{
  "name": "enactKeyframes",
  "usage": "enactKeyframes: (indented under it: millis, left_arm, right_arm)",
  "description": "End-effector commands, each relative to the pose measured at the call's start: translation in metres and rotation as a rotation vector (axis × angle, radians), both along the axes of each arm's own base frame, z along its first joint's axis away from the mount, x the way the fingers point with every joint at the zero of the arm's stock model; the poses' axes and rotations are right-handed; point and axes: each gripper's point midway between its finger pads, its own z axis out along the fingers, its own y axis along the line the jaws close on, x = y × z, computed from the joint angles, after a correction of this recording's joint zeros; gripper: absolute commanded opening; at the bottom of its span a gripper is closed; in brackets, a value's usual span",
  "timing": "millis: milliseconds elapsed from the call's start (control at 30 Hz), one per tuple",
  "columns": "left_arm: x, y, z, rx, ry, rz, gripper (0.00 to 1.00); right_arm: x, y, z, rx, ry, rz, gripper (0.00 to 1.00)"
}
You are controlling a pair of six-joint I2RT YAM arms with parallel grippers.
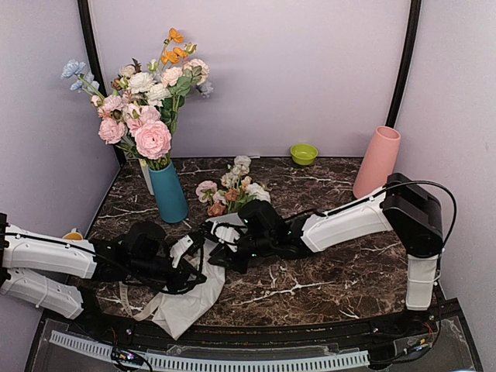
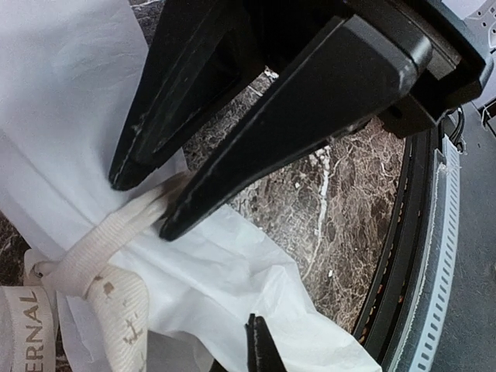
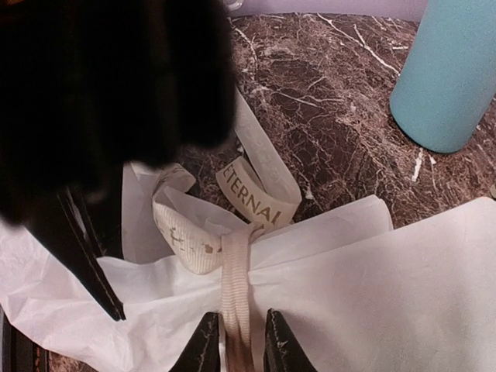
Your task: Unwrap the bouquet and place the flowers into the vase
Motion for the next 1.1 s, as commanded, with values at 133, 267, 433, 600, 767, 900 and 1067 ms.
enactKeyframes:
  millis: [133, 267, 433, 600, 767, 900, 1067]
  left_arm:
    - [0.003, -0.006, 0.011, -0.02, -0.016, -0.011, 0.0]
    - [0.007, -0.003, 0.011, -0.021, -0.009, 0.033, 0.0]
    - [0.011, 0.001, 0.008, -0.018, 0.003, 0.091, 0.0]
    - [0.015, 0.005, 0.006, -0.021, -0.002, 0.123, 0.0]
    - [0.015, 0.002, 0.006, -0.015, -0.009, 0.105, 0.0]
    - [0.016, -0.002, 0.007, -0.013, -0.011, 0.083, 0.0]
    - [0.017, -0.006, 0.011, -0.001, -0.025, 0.055, 0.0]
  right_arm:
    - [-0.001, 0.008, 0.002, -0.008, -0.066, -0.013, 0.0]
    - [0.003, -0.003, 0.001, -0.032, -0.069, -0.063, 0.0]
    - [0.009, -0.041, -0.003, -0.077, -0.063, -0.207, 0.0]
    - [0.002, -0.06, -0.008, -0.092, -0.008, -0.245, 0.0]
    - [-0.001, -0.049, -0.003, -0.085, 0.009, -0.21, 0.01]
    - [0.001, -0.035, 0.017, -0.042, -0.008, -0.177, 0.32]
    - [0.0, -0.019, 0.023, -0.068, -0.012, -0.126, 0.51]
